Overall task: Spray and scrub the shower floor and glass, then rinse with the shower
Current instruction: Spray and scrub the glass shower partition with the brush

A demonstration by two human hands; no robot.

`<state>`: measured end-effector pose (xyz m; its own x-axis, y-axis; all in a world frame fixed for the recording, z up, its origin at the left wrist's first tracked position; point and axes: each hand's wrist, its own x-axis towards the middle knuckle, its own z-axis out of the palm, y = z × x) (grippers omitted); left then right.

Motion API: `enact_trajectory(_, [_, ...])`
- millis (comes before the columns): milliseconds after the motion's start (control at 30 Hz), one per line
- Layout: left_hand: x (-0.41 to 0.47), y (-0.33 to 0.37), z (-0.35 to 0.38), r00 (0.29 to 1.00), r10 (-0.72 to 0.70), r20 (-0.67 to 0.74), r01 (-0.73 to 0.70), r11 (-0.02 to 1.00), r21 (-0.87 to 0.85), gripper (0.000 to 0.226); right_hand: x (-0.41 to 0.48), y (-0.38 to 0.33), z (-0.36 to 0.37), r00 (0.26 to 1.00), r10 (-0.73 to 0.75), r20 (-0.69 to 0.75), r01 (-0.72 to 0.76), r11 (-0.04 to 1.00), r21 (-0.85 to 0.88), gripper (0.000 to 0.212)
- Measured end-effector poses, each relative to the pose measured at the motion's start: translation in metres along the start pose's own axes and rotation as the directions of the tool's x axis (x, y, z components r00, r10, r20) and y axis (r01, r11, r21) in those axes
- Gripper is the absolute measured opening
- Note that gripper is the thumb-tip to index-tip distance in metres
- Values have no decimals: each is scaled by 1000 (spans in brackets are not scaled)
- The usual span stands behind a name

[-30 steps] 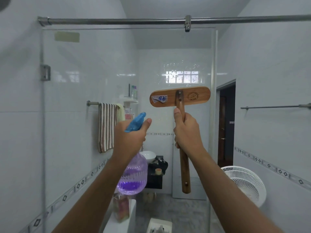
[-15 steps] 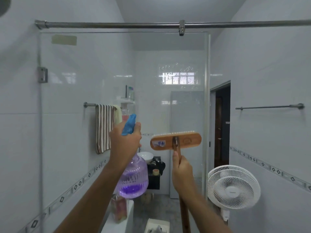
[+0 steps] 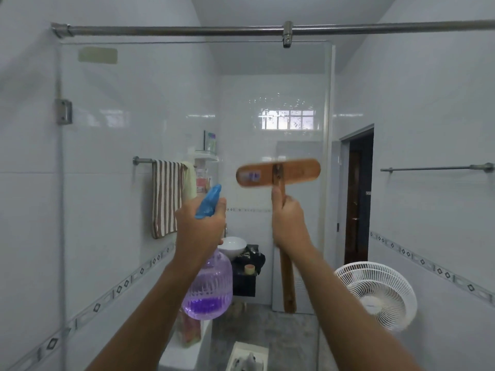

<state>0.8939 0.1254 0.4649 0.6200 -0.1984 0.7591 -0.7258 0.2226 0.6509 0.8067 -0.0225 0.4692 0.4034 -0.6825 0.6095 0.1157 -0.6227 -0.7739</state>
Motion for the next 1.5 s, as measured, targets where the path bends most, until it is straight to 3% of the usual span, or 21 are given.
enact_trajectory(167, [-4, -5, 15, 999, -8, -33, 9, 1000, 25, 21, -76, 75, 11, 991, 114, 66, -117, 992, 41, 42])
enact_trajectory(433, [-13, 0, 19, 999, -12, -48, 13, 1000, 22, 16, 50, -52, -40, 998, 13, 54, -23, 983, 182, 47])
enact_trajectory(533, [-18, -4, 17, 999, -19, -51, 19, 1000, 2, 12, 45, -39, -40, 998, 7, 69, -14, 994, 106, 47])
enact_trajectory(633, [-19, -12, 18, 997, -55, -51, 55, 998, -5, 19, -5, 17, -25, 998, -2, 58, 4, 999, -31, 48])
enact_trajectory(767, [-14, -17, 12, 997, -23, -78, 23, 1000, 1, 15, -51, 48, -5, 990, 73, 121, -68, 997, -48, 41])
enact_trajectory(933, [7, -19, -8, 999, -2, -35, 1, 1000, -27, 14, 13, -27, 0, 997, 30, 66, -32, 999, 37, 46])
enact_trajectory(1067, [24, -22, -35, 998, 67, -6, -67, 997, -35, 36, 53, -90, 10, 997, 26, 69, -34, 993, 111, 45])
enact_trajectory(1200, [39, -32, -59, 989, 125, -85, -120, 991, 55, 38, 46, -83, 33, 997, 25, 69, -31, 996, 85, 46])
enact_trajectory(1400, [63, -40, -86, 998, 16, -53, -13, 998, 55, 35, 35, -82, 59, 998, 18, 58, -21, 999, 49, 47])
enact_trajectory(1500, [67, -41, -91, 997, 32, -72, -28, 998, 62, 37, 41, -98, 68, 998, 22, 59, -26, 997, 69, 47])
